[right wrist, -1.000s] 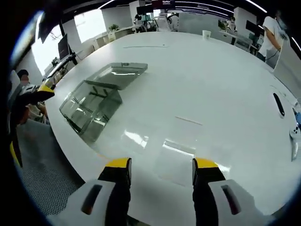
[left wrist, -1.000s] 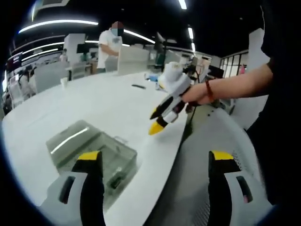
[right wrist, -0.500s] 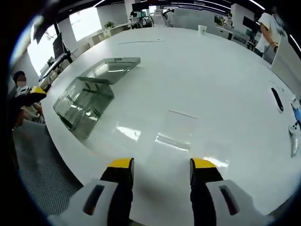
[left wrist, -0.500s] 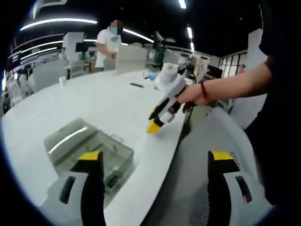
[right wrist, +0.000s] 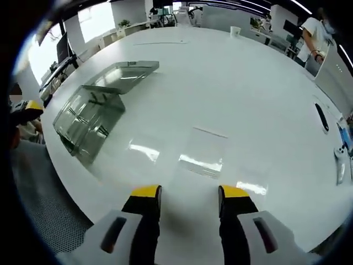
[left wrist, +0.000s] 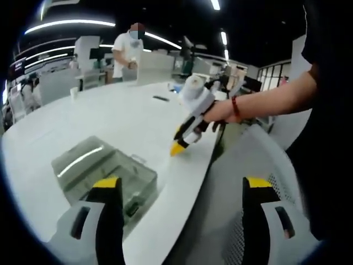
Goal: Insert the divider into the dual guide fixture by aligning both edges with the guide slots and pushing it downward to the bottom, including one-sided entry, uneven engagement, binding, and posture correction.
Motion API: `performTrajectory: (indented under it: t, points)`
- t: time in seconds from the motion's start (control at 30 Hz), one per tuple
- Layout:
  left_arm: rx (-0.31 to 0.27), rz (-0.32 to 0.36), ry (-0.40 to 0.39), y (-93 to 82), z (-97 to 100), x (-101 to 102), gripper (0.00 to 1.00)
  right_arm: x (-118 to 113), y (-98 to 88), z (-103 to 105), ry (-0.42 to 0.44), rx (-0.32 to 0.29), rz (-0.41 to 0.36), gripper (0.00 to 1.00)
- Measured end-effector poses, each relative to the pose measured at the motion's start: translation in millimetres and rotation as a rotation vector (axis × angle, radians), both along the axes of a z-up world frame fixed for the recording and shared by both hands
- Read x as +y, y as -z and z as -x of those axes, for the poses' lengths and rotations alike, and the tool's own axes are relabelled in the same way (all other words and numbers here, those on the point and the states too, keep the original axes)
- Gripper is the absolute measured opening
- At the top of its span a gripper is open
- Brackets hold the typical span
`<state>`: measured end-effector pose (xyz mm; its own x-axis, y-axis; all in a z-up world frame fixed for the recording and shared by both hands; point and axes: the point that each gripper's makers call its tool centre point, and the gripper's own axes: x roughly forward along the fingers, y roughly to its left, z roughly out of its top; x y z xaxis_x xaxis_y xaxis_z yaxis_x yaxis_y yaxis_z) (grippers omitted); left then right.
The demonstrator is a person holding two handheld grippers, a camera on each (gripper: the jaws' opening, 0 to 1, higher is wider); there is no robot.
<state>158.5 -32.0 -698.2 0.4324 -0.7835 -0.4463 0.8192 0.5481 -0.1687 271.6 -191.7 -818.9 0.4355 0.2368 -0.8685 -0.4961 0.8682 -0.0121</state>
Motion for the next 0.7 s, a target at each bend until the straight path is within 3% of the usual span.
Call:
performTrajectory:
  t: [0.7]
  points:
    - [0.007, 0.006, 0.024, 3.0, 1.4, 0.5, 0.86, -1.1, -1.7, 9.3, 0.020, 0.043, 0.016, 0.29]
